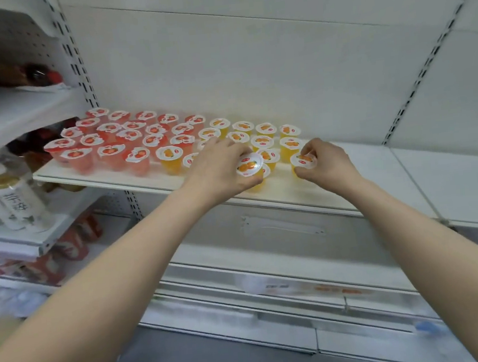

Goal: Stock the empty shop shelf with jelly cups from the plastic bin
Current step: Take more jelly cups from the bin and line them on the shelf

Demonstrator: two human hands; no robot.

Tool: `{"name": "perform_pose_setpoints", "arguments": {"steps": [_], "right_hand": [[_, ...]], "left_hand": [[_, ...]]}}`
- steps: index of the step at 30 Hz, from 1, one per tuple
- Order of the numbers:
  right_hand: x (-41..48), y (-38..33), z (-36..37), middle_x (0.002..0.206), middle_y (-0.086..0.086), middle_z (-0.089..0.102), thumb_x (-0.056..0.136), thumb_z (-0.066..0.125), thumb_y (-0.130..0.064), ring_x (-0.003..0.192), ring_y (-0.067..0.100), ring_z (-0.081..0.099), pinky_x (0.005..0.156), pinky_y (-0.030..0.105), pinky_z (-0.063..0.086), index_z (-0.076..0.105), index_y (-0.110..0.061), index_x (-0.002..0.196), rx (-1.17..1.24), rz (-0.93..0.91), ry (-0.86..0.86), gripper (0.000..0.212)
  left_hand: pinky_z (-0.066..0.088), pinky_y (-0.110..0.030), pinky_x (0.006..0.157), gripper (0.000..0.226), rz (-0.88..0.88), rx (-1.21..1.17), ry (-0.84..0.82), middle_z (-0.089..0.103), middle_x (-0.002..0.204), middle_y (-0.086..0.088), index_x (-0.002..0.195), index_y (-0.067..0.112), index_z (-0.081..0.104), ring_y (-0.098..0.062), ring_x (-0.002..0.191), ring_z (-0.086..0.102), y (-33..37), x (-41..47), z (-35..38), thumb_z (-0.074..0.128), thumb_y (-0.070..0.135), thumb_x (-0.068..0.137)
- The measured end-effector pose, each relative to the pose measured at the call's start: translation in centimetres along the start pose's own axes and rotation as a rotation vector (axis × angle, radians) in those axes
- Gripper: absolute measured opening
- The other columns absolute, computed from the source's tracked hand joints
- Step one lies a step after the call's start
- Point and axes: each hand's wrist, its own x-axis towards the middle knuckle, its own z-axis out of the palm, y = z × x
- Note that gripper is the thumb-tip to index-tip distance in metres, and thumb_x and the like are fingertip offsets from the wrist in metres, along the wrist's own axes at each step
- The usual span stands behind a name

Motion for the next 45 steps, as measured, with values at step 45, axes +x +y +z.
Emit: {"name": "perform_pose_setpoints", "arguments": {"steps": [45], "right_hand": [[2.3,4.6,-1.7,0.137,0.009,0.052,0.098,0.05,-0.022,0.123,0.032,0.045,0.102,0.042,0.038,0.05,-0.014,0.139,-0.272,-0.326,-0.007,0.042]], "left_hand": [[0.035,-0.037,0.107,0.072,0.042,0.214,-0.075,0.057,0.129,-0.002,0.13,0.018,0.058,-0.027,0.132,0.035,5.4,4.8,7.7,0.062,0.066,0.076]]}}
